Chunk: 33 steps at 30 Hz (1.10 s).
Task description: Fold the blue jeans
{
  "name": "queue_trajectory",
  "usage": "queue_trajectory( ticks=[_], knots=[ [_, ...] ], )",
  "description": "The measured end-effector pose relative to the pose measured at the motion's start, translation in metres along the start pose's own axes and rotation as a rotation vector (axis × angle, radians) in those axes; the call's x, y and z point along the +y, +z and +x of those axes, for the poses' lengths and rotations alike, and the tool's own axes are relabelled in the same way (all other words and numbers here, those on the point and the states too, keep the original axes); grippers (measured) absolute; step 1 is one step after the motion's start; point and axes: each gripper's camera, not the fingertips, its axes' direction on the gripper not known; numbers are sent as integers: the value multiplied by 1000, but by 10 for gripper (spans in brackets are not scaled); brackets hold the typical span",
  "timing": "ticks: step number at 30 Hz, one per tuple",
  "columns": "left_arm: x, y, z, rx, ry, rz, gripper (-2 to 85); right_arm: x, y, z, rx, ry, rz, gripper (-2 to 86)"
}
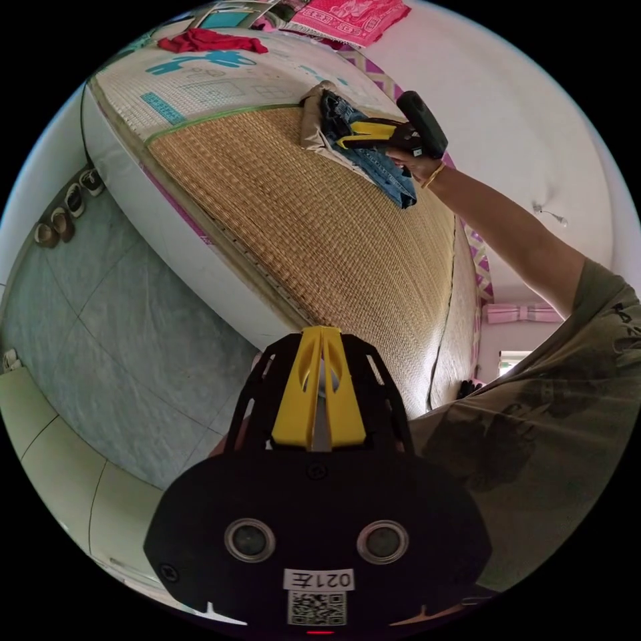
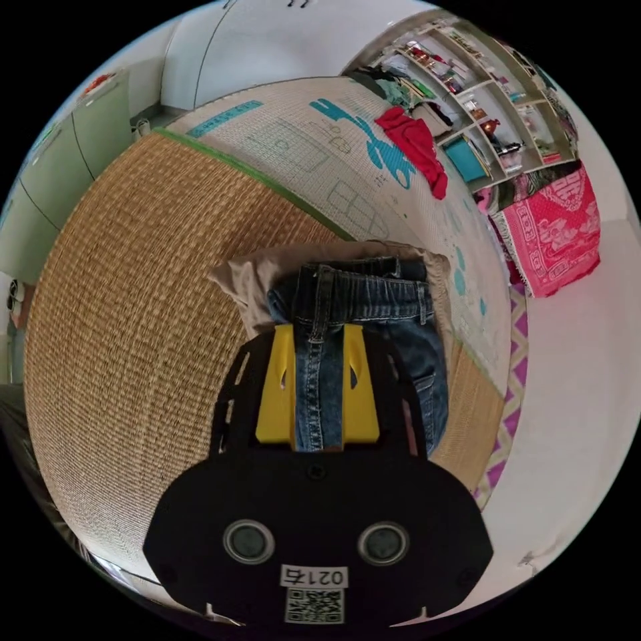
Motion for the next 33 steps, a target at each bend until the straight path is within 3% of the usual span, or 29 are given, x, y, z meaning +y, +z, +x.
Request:
queue_trajectory(
  ticks=[6, 10, 14, 18, 21, 24, 28, 31, 33],
  knots=[
    [-3, 8, -17, -4, 29, 3, -10, 61, -40, 81, -277, 334, 130, 50],
    [-14, 12, -14, 4, 73, 11, -10, 156, -95, 147, -391, 617, 279, 48],
    [-31, 19, 0, 9, 135, 8, -9, 289, -159, 188, -384, 808, 359, 46],
    [-59, 34, 29, 4, 212, 0, -10, 396, -225, 184, -285, 863, 373, 44],
    [-82, 53, 58, 16, 274, -20, -10, 441, -262, 149, -234, 814, 303, 43],
    [-103, 83, 94, 48, 345, -58, -9, 439, -247, 74, -180, 698, 112, 44],
    [-118, 125, 149, 90, 427, -109, -10, 415, -126, -78, -136, 575, -214, 47],
    [-116, 146, 180, 98, 467, -146, -9, 425, -45, -157, -207, 737, -305, 65],
    [-111, 153, 194, 88, 485, -162, -9, 437, -41, -173, -245, 920, -209, 74]
  ],
)
